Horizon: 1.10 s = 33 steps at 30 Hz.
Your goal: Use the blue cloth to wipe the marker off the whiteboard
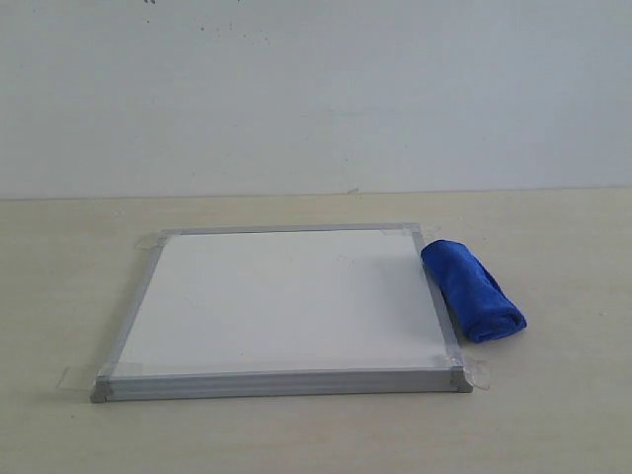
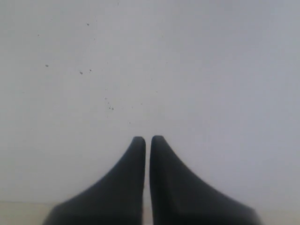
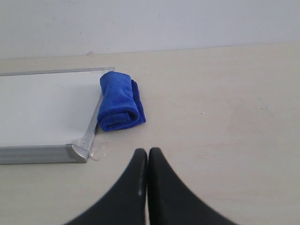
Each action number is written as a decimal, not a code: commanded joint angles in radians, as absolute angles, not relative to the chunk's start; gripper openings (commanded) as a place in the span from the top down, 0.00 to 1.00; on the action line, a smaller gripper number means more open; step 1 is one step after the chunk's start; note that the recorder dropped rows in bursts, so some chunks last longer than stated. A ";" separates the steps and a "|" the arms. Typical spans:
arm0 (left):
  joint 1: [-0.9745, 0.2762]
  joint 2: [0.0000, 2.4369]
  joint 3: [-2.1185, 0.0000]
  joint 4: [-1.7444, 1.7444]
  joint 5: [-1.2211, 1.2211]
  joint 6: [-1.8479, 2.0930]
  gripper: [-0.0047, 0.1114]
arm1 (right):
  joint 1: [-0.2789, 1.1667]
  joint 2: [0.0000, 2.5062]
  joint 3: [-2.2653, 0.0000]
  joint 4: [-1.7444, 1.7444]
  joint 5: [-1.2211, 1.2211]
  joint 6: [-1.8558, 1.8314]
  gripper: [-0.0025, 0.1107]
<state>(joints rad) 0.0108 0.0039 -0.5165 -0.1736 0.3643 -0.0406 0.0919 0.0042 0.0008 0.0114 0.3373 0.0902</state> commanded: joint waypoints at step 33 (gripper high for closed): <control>0.013 0.000 0.000 0.052 0.086 -0.152 0.93 | 0.090 0.000 0.000 0.013 0.330 0.090 0.98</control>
